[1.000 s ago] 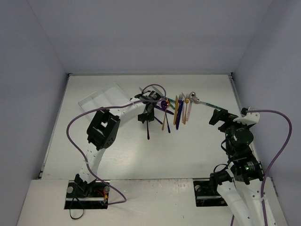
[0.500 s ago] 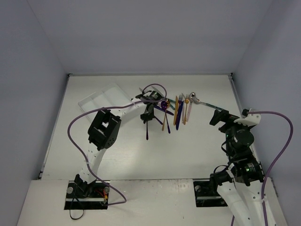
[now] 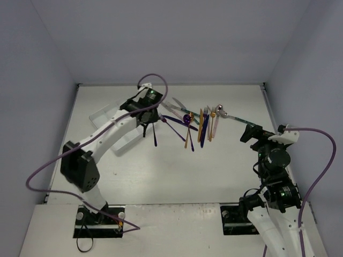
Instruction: Sort the eating utensils into containers
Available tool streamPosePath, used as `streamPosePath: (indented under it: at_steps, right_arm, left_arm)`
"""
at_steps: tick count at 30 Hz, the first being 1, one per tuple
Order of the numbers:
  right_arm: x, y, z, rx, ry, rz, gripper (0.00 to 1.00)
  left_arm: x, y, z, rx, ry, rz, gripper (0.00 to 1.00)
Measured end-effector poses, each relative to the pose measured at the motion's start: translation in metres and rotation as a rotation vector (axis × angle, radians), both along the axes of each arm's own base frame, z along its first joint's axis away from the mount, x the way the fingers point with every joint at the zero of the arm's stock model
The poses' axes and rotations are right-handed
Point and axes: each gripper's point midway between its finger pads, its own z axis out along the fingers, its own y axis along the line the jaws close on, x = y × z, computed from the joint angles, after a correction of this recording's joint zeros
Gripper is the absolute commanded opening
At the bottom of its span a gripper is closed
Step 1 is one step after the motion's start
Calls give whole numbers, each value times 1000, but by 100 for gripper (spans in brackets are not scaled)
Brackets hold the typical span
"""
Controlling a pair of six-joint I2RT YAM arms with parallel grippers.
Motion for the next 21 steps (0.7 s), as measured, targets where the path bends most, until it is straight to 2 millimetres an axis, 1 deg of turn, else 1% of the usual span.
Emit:
streamPosePath:
  at_steps: [1, 2, 4, 7, 9, 11, 14, 18, 21]
  right_arm:
    - [0, 0, 0, 0, -1, -1, 100]
    - [0, 0, 0, 0, -1, -1, 100]
    - [0, 0, 0, 0, -1, -1, 100]
    - [-1, 0, 1, -2, -3, 2, 100]
    - [-1, 1, 2, -1, -7, 5, 100]
    - [-2, 1, 2, -1, -10, 6, 100]
    - [-3, 1, 3, 0, -14, 6, 100]
    - [-3, 1, 3, 0, -15, 8, 100]
    - [-3, 2, 1, -2, -11, 12, 100]
  left_arm:
    - [4, 18, 9, -8, -19, 41, 0]
    - [9, 36, 13, -10, -31, 84, 0]
    - [19, 77, 11, 2, -29, 182, 0]
    - [26, 129, -12, 41, 24, 308, 0]
    - [29, 153, -30, 62, 74, 368, 0]
    - [33, 170, -50, 71, 123, 412, 0]
    - [36, 187, -77, 75, 191, 461, 0]
    - [37, 199, -105, 73, 258, 504, 0]
    - [37, 204, -118, 69, 289, 524, 0]
